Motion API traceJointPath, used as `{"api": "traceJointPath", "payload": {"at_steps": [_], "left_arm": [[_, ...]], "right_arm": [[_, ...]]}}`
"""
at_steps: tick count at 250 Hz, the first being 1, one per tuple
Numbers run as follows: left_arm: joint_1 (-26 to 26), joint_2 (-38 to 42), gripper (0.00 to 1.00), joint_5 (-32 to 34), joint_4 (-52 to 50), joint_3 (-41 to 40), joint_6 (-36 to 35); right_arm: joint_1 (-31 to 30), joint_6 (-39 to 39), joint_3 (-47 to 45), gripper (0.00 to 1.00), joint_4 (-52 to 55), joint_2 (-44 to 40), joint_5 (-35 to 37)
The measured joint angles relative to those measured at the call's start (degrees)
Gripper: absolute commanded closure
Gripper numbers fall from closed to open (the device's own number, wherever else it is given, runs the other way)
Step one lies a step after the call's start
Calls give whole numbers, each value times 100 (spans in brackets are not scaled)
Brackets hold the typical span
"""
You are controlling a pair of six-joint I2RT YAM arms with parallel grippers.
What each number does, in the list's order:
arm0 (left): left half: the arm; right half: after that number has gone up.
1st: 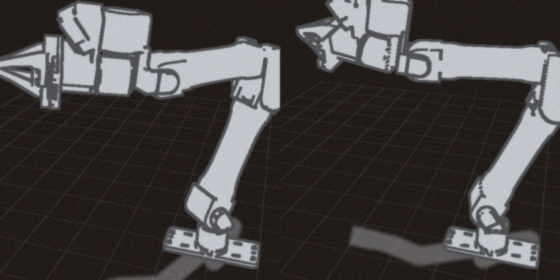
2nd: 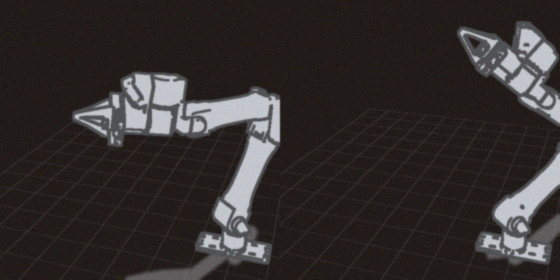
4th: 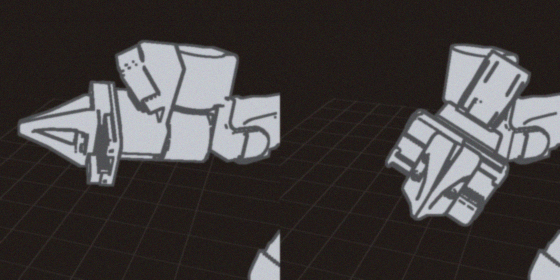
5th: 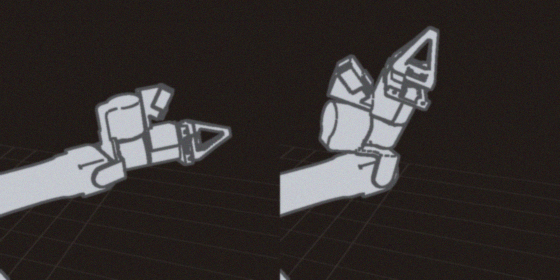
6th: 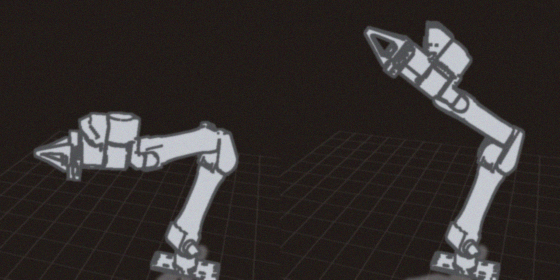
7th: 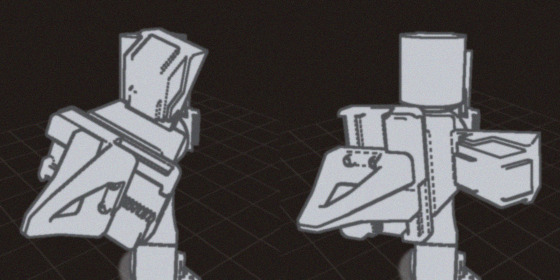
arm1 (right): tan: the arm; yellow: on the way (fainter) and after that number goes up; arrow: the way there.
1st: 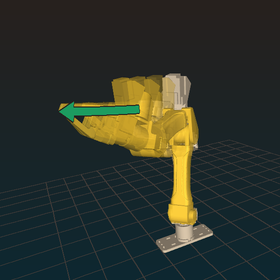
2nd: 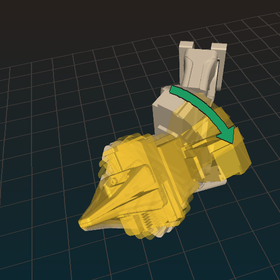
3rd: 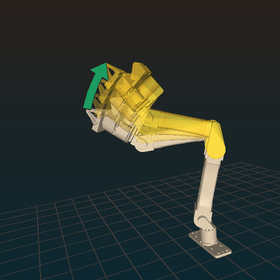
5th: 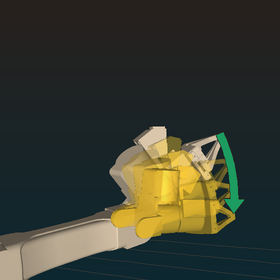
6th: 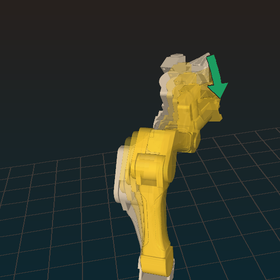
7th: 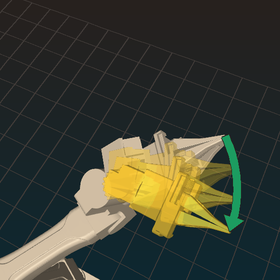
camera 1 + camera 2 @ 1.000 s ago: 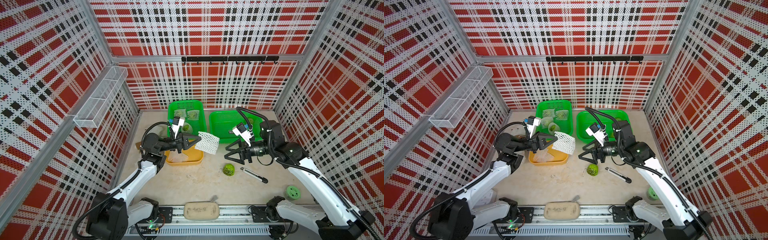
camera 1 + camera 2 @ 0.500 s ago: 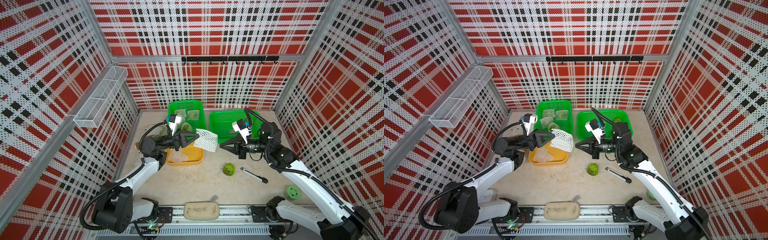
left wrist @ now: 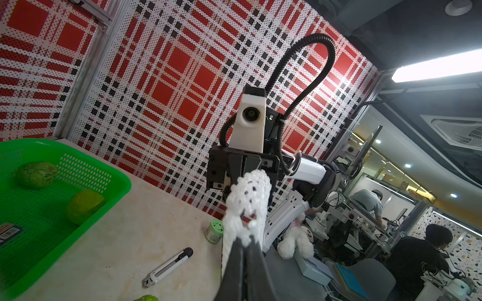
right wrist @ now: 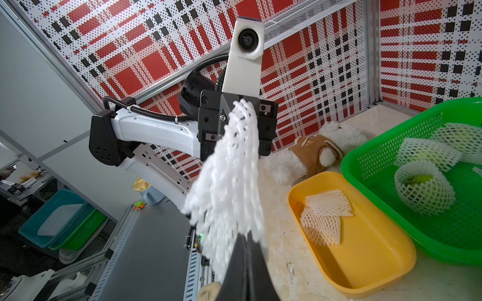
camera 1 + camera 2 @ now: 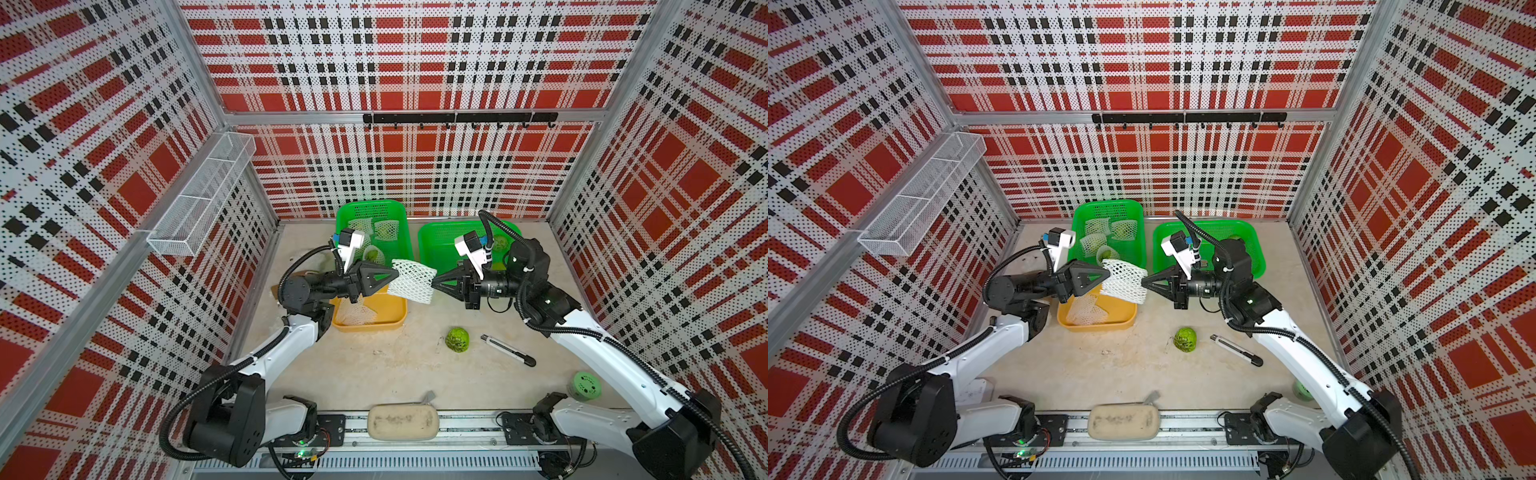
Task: Sleeve custard apples in foam nets
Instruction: Open the foam net.
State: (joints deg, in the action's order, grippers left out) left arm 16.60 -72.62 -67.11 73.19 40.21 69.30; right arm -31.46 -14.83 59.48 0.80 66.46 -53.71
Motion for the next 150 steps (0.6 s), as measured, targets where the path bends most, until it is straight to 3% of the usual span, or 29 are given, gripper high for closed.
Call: {"api": "traceJointPath", "payload": {"at_steps": [53,82,99,127,150], "left_arm": [[216,2,100,2,13,0,13],[280,2,100,4,15,0,11],[278,2,100,7,15,0,11],[234,4,100,17,15,-9,13],[170,31,100,39,11,-61,11]], "right_arm": [[-330,-2,188,96,-245,334,28],[-531,-81,271,88,-597,605,44],[-610,-166,271,74,-804,710,68],[-673,-286,260,42,-1038,752,155],[-680,-271,251,27,-1097,730,269]]}}
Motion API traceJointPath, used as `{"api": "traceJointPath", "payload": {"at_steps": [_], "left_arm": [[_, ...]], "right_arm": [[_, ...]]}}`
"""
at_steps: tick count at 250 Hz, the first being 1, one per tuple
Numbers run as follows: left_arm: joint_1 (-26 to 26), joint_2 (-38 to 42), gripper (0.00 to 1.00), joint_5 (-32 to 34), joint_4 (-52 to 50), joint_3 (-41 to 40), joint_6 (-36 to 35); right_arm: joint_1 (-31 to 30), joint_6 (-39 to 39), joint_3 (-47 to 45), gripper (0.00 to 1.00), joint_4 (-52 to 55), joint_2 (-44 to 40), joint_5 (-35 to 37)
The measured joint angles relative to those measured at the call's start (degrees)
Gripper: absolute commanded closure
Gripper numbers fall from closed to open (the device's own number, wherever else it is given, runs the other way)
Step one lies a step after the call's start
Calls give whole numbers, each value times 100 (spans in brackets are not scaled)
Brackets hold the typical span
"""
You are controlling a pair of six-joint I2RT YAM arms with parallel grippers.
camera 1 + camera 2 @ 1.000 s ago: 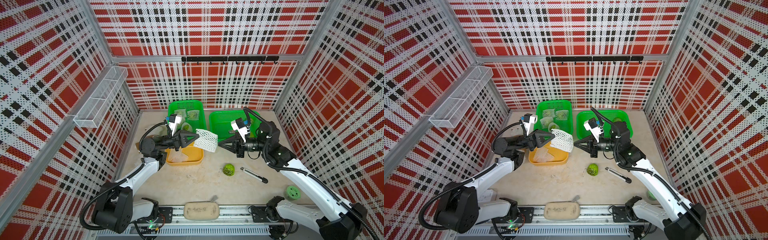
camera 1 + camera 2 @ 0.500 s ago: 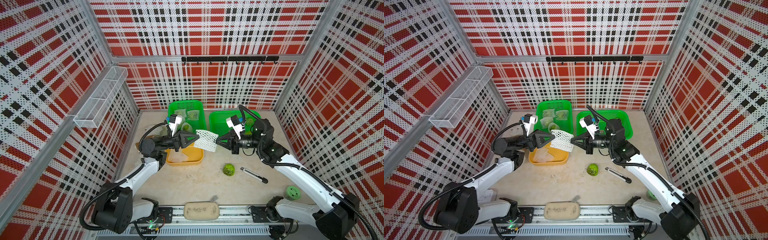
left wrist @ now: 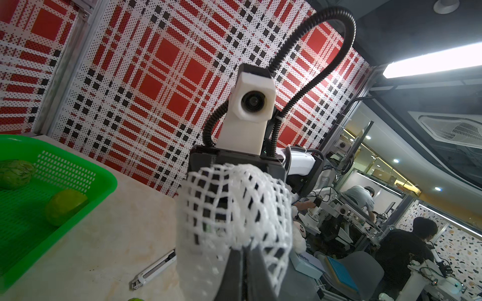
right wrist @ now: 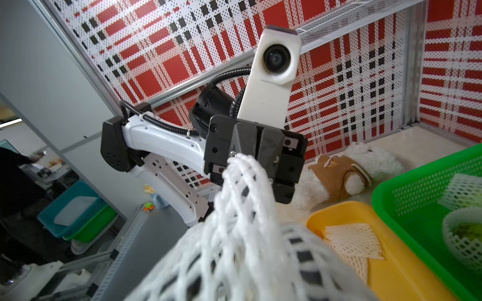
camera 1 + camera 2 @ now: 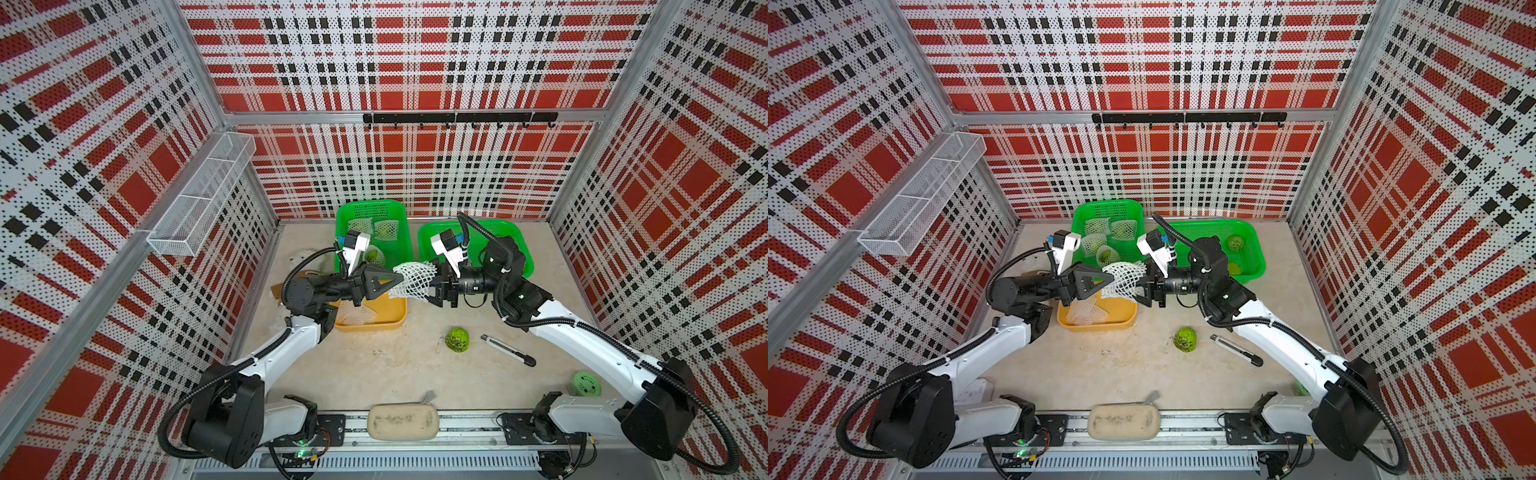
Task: Sleeve custard apples in foam nets
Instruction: Open the foam net.
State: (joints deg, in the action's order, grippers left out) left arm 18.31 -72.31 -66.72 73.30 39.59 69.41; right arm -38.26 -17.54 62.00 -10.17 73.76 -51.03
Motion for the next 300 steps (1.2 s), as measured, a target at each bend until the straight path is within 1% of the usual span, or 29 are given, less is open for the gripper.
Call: {"api": "traceJointPath", "payload": {"at_steps": [35,58,82,98,109,111,122,135,149,168,197,232,265,300], "left_arm": [[-26,35,100,33,-136,-13,-70],[-26,83,100,63,-422,-13,-229],[24,284,100,133,-1252,-11,-750],[101,544,100,267,-2267,35,-1419],[214,743,100,437,-3176,155,-2048],[254,793,100,498,-3447,208,-2264],[444,953,100,782,-4454,450,-2929],[693,1060,100,1187,-5464,787,-3663],[925,1110,100,1534,-6284,1080,-4295],[1158,1117,100,1989,-6979,1235,-4865],[1491,970,100,2608,-7737,1235,-5423],[2065,544,100,3318,-8347,1241,-5838],[2509,133,100,3829,-8583,1244,-5998],[2977,-267,100,4424,-8614,1244,-6070]], "right_arm": [[2,11,-66,0,61,-83,173],[2,83,-111,0,297,-234,400],[7,212,-157,0,758,-503,826],[33,304,-243,0,1119,-774,1189],[50,343,-328,0,1394,-1001,1464],[61,354,-352,0,1475,-1069,1572],[114,382,-459,0,1770,-1325,1895],[179,407,-597,0,2133,-1635,2260],[258,407,-761,0,2520,-1967,2653],[348,369,-905,0,3167,-2347,3250],[428,66,-927,0,4207,-2599,4350],[455,-511,-953,0,5342,-2411,5318],[455,-975,-1403,0,5733,-2249,5724],[455,-1189,-1939,0,5814,-2243,5880]]}}
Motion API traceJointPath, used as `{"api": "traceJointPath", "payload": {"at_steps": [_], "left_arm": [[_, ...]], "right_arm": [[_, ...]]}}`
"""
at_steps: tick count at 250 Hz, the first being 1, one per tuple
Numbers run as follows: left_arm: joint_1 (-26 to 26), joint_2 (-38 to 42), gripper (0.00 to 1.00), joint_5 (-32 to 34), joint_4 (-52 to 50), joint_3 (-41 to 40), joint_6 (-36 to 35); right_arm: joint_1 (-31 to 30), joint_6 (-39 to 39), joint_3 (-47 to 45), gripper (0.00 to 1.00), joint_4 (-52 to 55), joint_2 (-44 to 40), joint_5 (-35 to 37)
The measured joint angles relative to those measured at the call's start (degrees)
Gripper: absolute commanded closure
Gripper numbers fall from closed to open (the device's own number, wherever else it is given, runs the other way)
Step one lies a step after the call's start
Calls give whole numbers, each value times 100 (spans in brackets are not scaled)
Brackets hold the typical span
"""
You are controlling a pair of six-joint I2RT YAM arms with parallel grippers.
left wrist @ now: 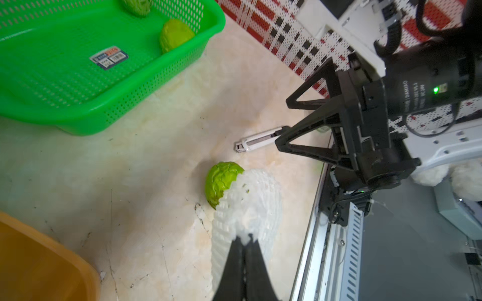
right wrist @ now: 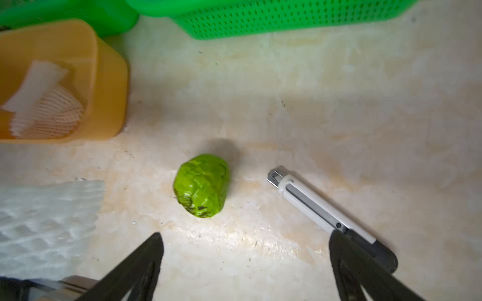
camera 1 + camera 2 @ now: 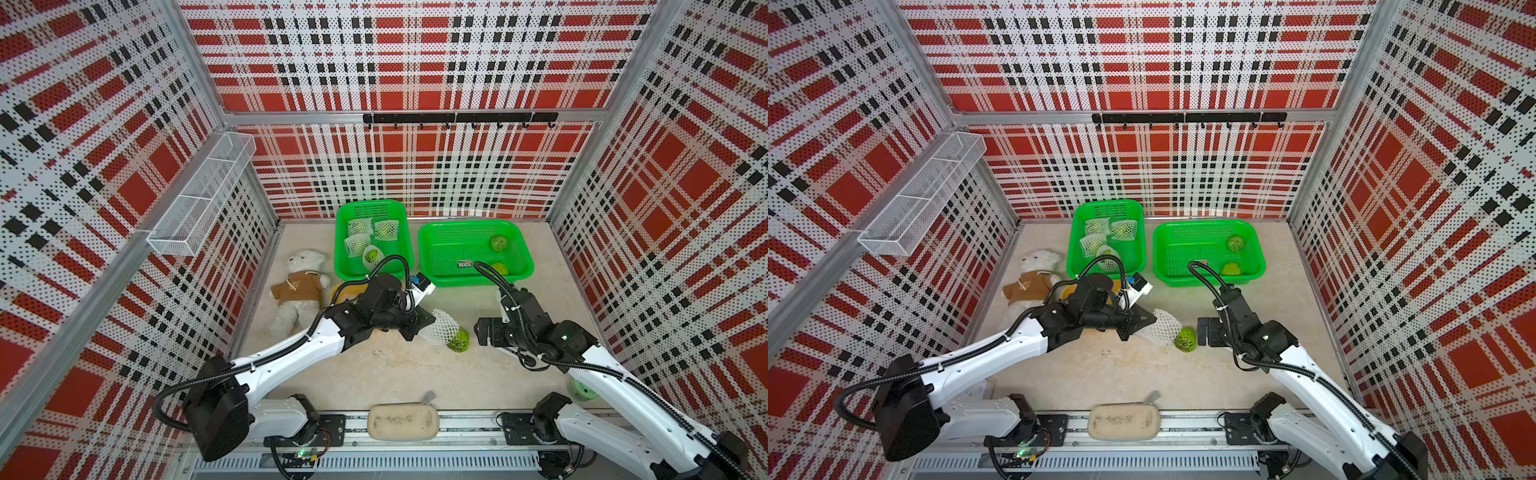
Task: Sleeve custard apples in foam nets
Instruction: Put on the foam net on the custard apple.
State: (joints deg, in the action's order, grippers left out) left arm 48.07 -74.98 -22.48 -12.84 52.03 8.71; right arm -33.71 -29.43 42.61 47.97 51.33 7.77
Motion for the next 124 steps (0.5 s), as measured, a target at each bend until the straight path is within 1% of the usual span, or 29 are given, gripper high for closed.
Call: {"api": "traceJointPath", "payload": {"at_steps": [47,124], "left_arm": [[442,-525,100,490,138,98,7],[885,-1246,100,1322,341,562,-17]], "right_arm": [[-33,2,-525,0,-304,-240,92],[-168,116,-909,0,-734,-518,127]]}}
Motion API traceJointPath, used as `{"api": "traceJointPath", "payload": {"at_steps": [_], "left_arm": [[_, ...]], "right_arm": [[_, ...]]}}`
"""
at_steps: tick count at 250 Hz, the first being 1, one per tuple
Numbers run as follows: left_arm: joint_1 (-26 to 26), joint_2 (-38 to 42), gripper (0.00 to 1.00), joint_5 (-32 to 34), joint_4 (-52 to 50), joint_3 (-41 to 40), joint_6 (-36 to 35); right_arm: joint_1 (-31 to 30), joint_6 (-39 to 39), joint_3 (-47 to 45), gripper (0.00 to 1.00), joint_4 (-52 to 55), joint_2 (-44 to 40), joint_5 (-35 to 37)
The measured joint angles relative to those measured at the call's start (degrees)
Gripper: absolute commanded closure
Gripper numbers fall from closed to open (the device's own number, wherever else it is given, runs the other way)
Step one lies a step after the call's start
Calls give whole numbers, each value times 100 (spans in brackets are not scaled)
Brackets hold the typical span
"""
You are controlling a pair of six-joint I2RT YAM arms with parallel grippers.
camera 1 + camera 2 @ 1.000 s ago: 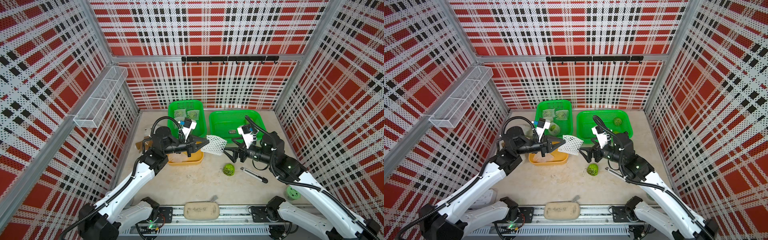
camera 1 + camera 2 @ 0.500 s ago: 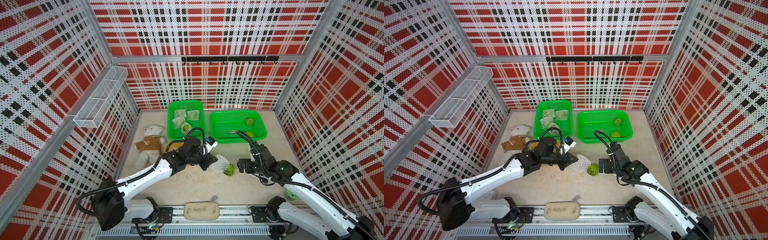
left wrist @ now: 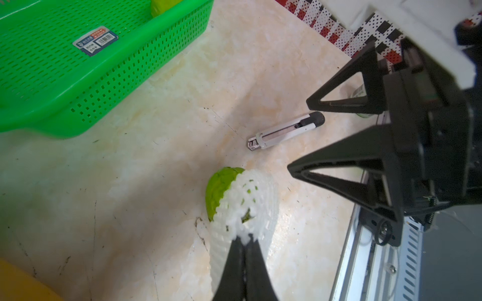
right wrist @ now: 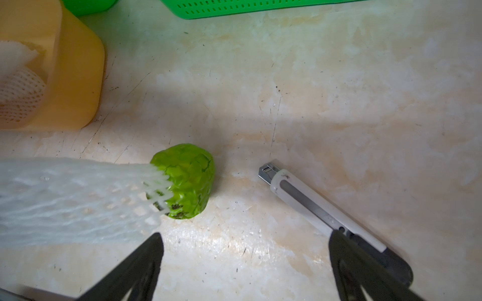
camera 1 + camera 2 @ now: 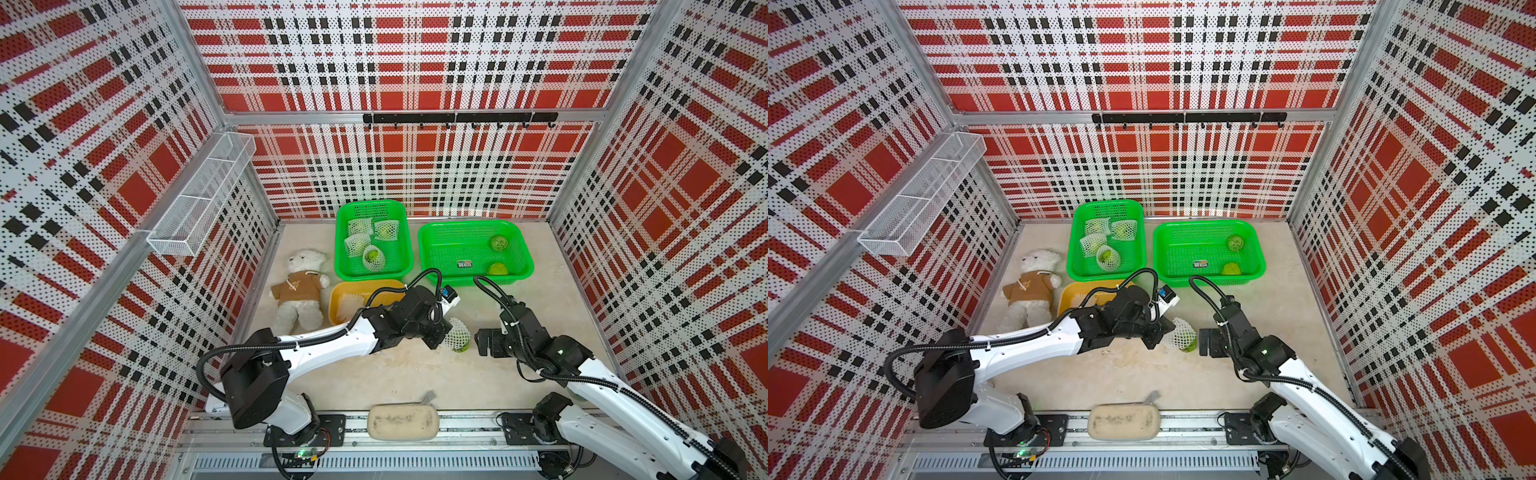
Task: Sleeve custard apples in foam nets
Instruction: Put on the foam net on the custard apple.
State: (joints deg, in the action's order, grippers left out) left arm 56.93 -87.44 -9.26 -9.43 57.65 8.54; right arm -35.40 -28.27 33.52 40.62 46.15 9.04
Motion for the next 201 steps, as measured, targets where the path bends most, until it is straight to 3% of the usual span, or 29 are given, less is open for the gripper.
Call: {"api": "traceJointPath", "payload": {"at_steps": [90,152,201], "left_arm": [[160,-820,100,151,-24,710,-103],[170,-1329,100,74,-361,1185,-120],[170,-1438,100,177,-848,1344,-160]], "right_arm": [[-179,96,-380,0,-293,-485,-343],[-911,-92,-380,0,-264,-481,-50],[-1029,-70,-387,0,-289,-498,42]]}}
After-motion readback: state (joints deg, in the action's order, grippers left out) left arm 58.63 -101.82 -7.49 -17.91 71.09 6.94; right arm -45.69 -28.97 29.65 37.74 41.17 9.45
